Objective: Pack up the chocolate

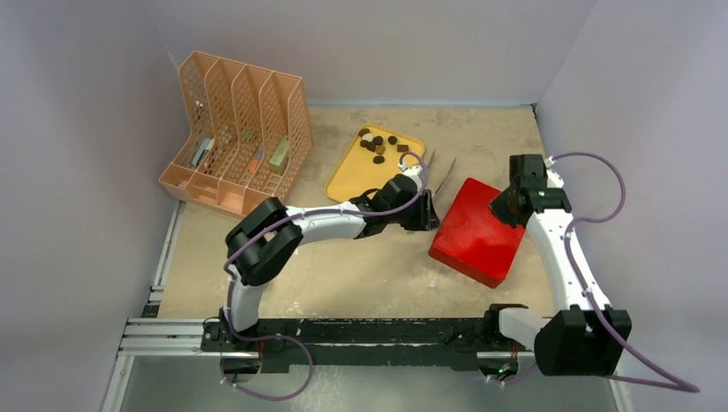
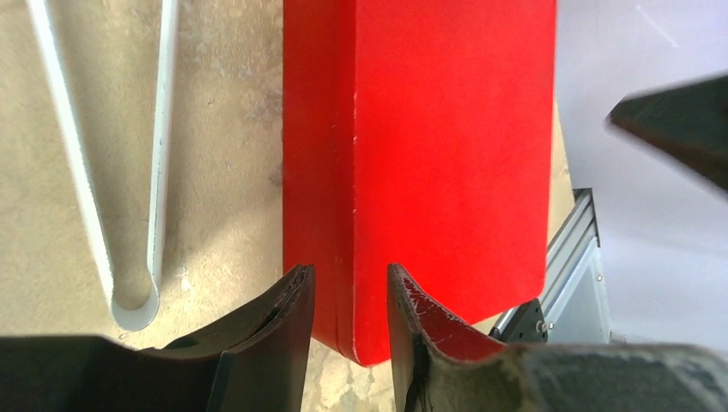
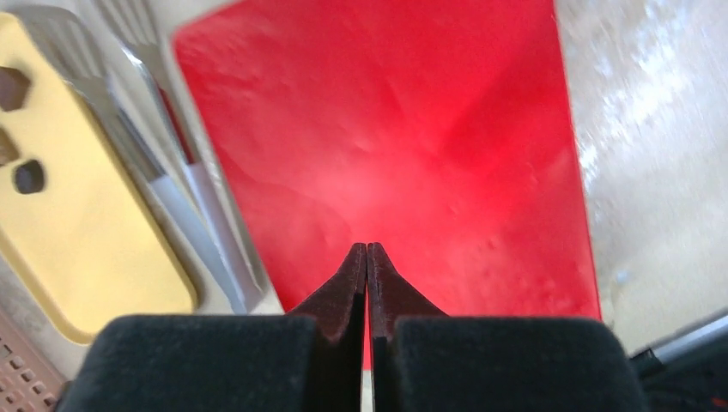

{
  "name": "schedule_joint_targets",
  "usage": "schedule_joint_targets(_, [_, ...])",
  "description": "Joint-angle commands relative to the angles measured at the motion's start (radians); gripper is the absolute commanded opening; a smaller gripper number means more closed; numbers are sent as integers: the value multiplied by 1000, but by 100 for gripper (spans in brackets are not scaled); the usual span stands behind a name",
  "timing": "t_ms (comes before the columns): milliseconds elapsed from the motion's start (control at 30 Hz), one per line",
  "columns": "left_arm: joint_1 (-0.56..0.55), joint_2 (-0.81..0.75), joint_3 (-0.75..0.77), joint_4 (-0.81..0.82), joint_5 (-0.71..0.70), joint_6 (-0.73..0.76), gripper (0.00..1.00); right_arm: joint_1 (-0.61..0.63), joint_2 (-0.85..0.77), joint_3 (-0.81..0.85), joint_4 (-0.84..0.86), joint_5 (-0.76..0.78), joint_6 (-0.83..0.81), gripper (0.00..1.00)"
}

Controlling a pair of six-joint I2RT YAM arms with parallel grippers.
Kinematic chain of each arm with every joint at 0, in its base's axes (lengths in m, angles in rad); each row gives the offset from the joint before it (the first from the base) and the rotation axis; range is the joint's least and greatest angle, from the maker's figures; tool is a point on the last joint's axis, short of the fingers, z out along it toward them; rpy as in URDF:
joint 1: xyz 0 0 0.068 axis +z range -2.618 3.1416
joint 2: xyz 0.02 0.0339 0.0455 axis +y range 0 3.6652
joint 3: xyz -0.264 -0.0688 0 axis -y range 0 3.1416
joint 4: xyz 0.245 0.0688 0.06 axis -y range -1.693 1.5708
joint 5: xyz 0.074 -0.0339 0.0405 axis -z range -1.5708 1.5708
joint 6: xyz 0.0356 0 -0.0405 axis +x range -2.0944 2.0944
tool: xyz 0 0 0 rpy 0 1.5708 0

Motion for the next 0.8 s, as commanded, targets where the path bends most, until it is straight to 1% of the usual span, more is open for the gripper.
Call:
schedule_joint_targets(0, [14,-139,9,-36,-55,58,38,4,-94,-89,-141,24,113,0])
schedule_joint_targets(100, [18,-192,-5,-74,-101,90,44,4,-125,-176,-116,55,146,0])
schedule_joint_targets(133, [20,-212,-12,-90,-118,107,47,4,-124,-198,-103,65,147,0])
schedule_joint_targets(200, [20,-252,-23,-129,-176,149,49,4,-100,-243,-82,68,154,0])
schedule_joint_targets(300, [21,-328,-46,-233,-286,194,53,4,-36,-250,-118,80,192,0])
schedule_joint_targets(367, [21,-382,-74,-270,-360,205,55,4,-2,-248,-121,116,196,0])
schedule_joint_targets(500, [22,-497,-139,-328,-478,208,62,4,39,-257,-104,127,187,0])
schedule_joint_targets(633, [21,-610,-189,-409,-617,184,67,4,22,-214,-118,140,139,0])
schedule_joint_targets(700, [22,-654,-199,-460,-689,155,68,4,-18,-183,-94,128,50,0])
schedule_joint_targets(767, [21,-689,-199,-532,-749,126,68,4,-77,-155,-49,64,-54,0])
